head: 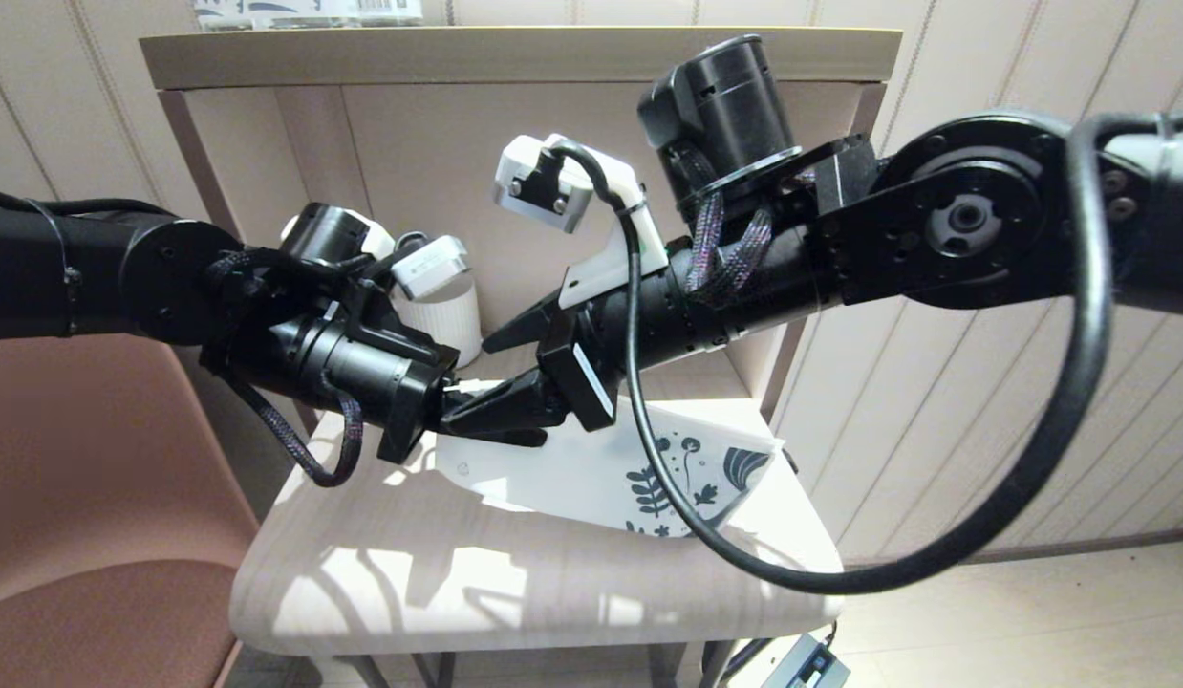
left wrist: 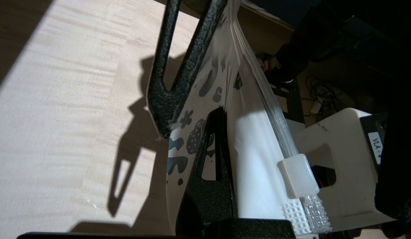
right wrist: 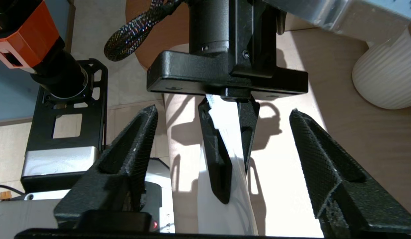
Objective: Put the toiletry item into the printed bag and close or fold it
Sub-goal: Close the strorage bag and place it on the desk
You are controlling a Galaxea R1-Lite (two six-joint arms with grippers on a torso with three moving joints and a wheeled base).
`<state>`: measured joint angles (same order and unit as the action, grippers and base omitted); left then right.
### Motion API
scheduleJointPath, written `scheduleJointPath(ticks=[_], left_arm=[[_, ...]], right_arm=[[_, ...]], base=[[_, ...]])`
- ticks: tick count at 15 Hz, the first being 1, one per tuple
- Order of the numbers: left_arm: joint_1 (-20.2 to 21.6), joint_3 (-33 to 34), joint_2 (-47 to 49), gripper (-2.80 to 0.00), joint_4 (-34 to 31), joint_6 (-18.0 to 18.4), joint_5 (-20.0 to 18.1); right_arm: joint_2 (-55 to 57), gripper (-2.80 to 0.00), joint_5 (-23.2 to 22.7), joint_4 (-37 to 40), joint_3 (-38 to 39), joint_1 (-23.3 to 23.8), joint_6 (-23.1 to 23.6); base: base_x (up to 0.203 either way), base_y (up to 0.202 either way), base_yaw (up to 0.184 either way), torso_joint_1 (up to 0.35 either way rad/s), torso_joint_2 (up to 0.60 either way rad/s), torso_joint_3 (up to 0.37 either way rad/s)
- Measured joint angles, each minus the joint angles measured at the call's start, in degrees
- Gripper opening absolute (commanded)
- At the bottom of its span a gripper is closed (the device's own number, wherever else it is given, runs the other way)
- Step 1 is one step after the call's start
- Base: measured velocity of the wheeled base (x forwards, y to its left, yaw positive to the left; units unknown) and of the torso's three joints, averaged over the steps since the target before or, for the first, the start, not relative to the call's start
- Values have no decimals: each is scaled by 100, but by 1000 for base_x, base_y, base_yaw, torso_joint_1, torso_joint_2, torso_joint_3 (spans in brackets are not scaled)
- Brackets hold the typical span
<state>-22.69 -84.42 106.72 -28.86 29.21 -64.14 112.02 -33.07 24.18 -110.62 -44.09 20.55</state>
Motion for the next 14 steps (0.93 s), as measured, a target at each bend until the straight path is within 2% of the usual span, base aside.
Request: scheduleJointPath(ticks=[10,11,14], left_arm=[[1,5,9,-280,2,0,6],[1,5,9,-280,2,-1,8],[1,11,9,-280,2,-2,8]], right_arm=[[102,0,3,7,-63,11,0],[102,-280,4,7,-59,7,3],[102,-280,5,2,-42,13,11]], base=[[0,0,0,0,0,0],[0,0,0,0,0,0],[0,0,0,0,0,0]])
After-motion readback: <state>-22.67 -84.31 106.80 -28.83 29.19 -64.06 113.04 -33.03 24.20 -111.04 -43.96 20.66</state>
